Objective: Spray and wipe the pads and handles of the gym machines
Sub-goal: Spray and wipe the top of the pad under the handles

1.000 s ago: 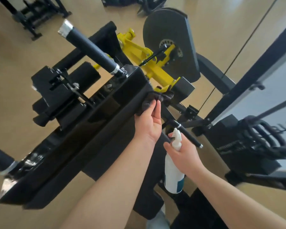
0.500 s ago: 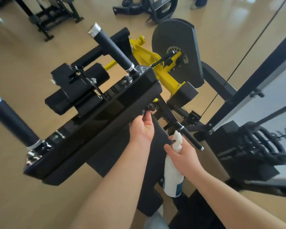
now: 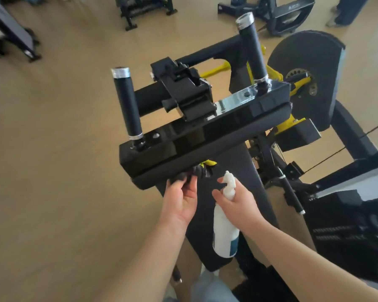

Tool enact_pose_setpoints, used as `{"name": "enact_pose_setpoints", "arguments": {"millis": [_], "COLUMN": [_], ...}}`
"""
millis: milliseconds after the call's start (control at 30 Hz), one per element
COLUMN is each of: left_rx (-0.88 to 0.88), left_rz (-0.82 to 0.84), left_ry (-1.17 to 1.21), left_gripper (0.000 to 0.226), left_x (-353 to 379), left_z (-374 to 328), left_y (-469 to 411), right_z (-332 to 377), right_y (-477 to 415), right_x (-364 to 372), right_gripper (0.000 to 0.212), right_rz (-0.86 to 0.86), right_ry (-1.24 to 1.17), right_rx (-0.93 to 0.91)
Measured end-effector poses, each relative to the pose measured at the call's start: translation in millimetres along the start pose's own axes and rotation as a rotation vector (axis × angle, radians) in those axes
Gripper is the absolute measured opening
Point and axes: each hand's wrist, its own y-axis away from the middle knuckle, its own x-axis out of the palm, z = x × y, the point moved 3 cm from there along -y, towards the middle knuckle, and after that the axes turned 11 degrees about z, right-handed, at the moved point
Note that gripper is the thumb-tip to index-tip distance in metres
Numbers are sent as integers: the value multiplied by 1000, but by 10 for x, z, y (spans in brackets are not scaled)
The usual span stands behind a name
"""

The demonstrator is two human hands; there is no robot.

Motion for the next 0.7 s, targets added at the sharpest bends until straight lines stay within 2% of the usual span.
{"name": "enact_pose_setpoints", "arguments": {"millis": [133, 267, 333, 467, 500, 567, 633, 700], "left_rx": [93, 136, 143, 136, 142, 153, 164, 131], "left_rz": [-18, -16, 14, 160, 150, 104, 58, -20], "left_ry": [-18, -168, -303, -747, -813, -927, -1070, -1156], "left_gripper": [18, 19, 23, 36, 33, 7, 19, 14], "left_x": [-378, -689, -815, -1039, -1124, -1292, -1451, -1574], "left_z": [-440, -776, -906, -1141, -1184, -1244, -1215, -1151], "left_y": [167, 455, 603, 769, 759, 711, 636, 542], "right_z": [87, 129, 130, 63, 38, -17, -90, -197], "right_y": [30, 78, 89, 106, 111, 119, 122, 124], "right_x": [294, 582, 720, 962, 1012, 1096, 1158, 1198], "right_gripper": [24, 24, 23, 23, 24, 25, 28, 30], "right_rz": [70, 133, 139, 145, 148, 151, 147, 130], "right_ry": [46, 79, 87, 115, 125, 142, 149, 118], "right_rx": [-12, -17, -12, 15, 22, 49, 93, 141]}}
